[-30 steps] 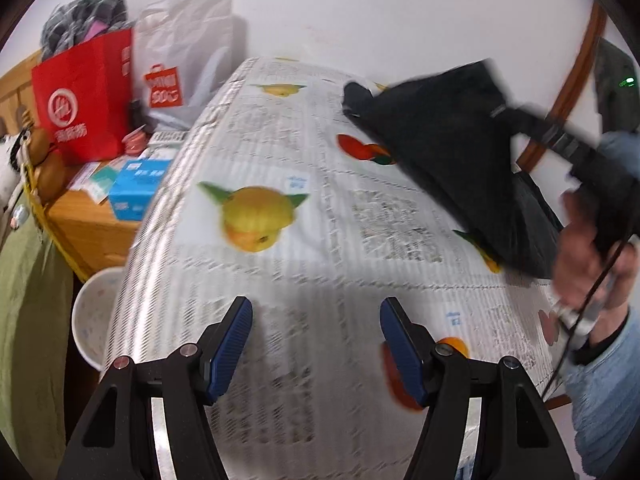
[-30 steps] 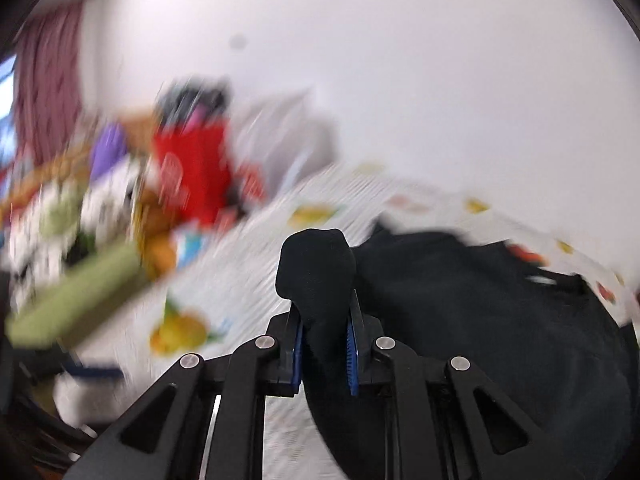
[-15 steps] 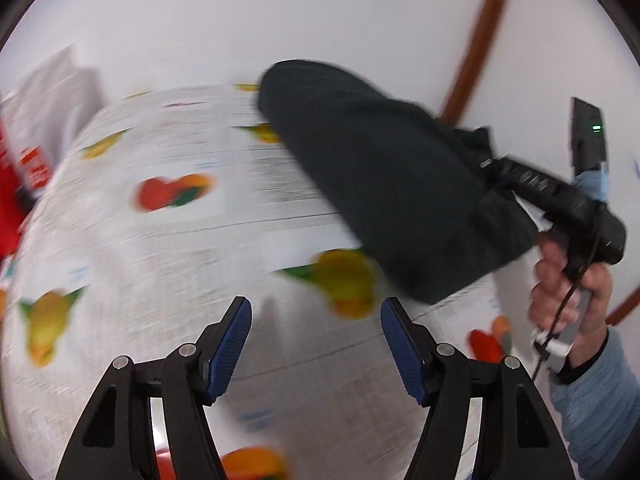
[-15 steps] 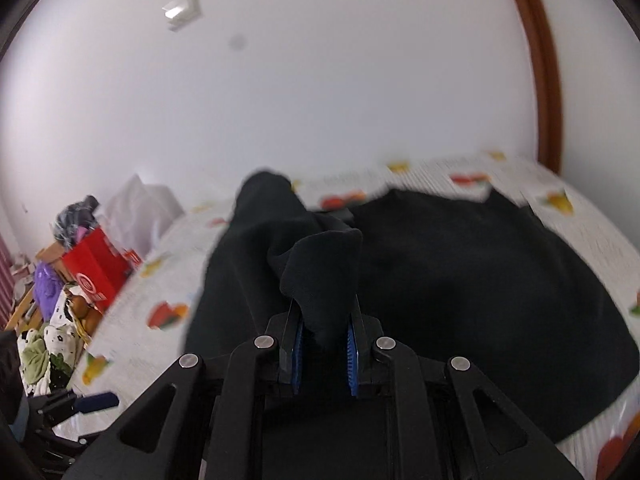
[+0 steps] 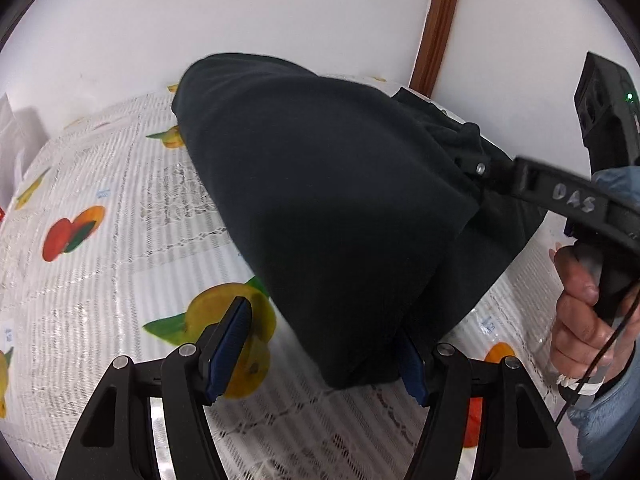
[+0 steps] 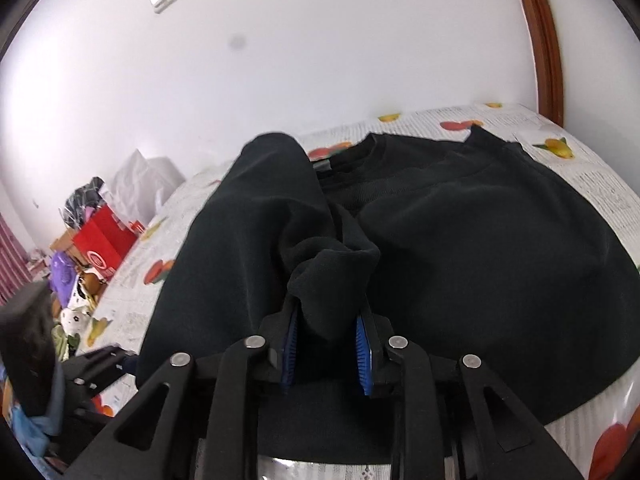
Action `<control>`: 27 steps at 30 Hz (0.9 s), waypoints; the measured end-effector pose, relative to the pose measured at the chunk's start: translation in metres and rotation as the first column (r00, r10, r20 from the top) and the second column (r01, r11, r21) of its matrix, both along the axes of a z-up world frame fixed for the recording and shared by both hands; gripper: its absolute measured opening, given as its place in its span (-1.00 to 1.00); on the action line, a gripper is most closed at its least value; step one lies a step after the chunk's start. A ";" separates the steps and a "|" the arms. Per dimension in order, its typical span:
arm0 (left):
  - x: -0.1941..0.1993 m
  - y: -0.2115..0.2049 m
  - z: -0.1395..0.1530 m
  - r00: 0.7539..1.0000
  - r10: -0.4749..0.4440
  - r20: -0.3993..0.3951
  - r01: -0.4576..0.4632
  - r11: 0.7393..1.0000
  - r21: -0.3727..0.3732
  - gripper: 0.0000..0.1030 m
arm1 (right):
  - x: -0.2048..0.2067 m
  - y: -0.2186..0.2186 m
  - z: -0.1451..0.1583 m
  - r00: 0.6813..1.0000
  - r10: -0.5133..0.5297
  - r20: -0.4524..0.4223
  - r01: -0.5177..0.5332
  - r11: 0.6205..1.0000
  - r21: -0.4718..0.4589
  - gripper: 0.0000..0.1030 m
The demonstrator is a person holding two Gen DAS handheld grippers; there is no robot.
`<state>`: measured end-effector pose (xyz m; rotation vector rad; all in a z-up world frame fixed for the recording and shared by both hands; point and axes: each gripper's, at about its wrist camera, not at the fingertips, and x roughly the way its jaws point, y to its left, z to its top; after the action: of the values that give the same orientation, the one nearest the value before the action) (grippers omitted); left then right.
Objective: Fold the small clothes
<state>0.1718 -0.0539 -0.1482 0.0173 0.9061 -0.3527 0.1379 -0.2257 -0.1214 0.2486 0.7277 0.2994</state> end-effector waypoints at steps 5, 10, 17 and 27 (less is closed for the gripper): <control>0.006 0.003 0.000 1.000 0.019 -0.011 -0.019 0.999 -0.047 -0.06 | 0.020 0.002 0.001 1.000 0.024 -0.013 -0.024 0.999 0.036 0.06; 0.001 0.006 0.005 0.999 0.021 0.027 -0.020 0.999 -0.043 -0.41 | 0.034 0.013 -0.012 1.000 0.022 -0.019 -0.024 0.995 -0.098 -0.57; 0.000 0.041 0.010 0.994 0.102 0.028 -0.100 0.992 -0.081 -0.58 | 0.049 0.042 -0.017 0.997 0.072 -0.019 -0.074 0.989 -0.127 -0.61; -0.025 0.117 0.017 0.977 0.211 0.013 -0.210 0.974 -0.084 -0.60 | 0.066 0.115 -0.017 0.982 0.184 -0.035 -0.186 0.977 -0.108 -0.62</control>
<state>0.1468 0.0634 -0.1314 -0.1494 0.8619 -0.1911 0.2039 -0.1104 -0.1380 0.0789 0.7912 0.4320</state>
